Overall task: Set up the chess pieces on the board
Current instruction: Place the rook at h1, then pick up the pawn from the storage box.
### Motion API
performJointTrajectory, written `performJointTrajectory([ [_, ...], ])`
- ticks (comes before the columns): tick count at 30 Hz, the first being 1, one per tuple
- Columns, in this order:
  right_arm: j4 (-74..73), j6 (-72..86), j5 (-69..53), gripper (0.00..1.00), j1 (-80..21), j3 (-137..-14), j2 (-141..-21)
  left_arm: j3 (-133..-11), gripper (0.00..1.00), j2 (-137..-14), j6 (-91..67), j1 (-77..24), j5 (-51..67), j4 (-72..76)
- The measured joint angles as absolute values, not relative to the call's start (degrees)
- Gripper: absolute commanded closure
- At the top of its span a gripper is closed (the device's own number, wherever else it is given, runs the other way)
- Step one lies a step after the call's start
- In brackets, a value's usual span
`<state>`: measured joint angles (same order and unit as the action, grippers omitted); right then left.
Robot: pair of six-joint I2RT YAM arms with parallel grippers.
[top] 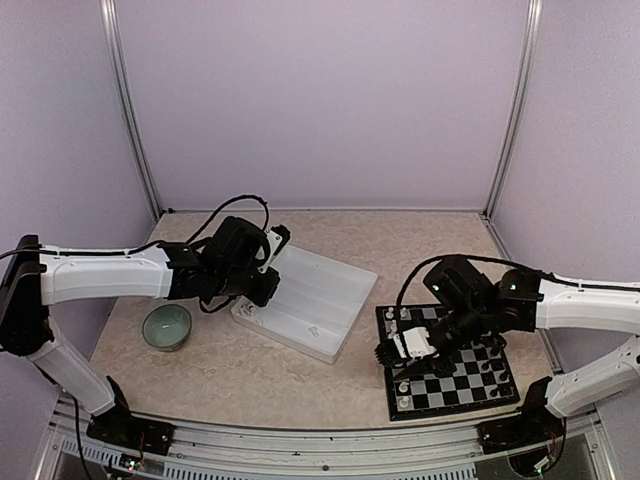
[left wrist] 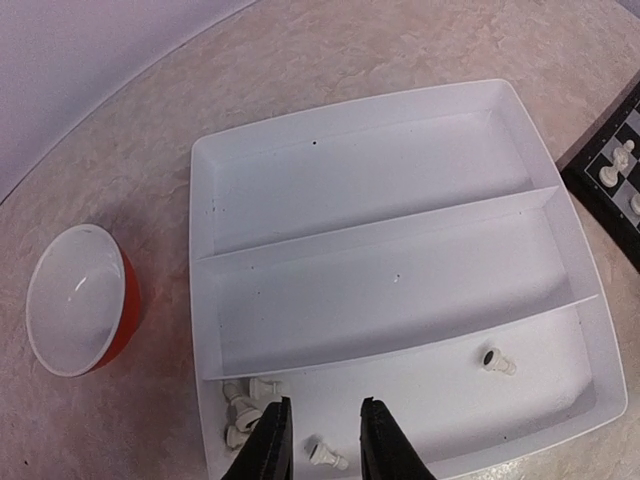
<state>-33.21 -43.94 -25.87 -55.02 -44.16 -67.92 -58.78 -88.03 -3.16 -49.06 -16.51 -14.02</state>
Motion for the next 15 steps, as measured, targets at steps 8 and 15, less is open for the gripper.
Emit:
performJointTrajectory([
  [8, -33.19, -40.97, -25.32, 0.71, -53.15, -49.84, -70.59, -63.42, 0.71, -90.85, -12.34, -48.42, -15.84, -21.5],
  [15, -31.7, -37.1, -25.71, 0.72, -46.81, -59.64, -83.31, -63.75, 0.68, -93.45, -15.55, -49.28, -10.17, -24.16],
])
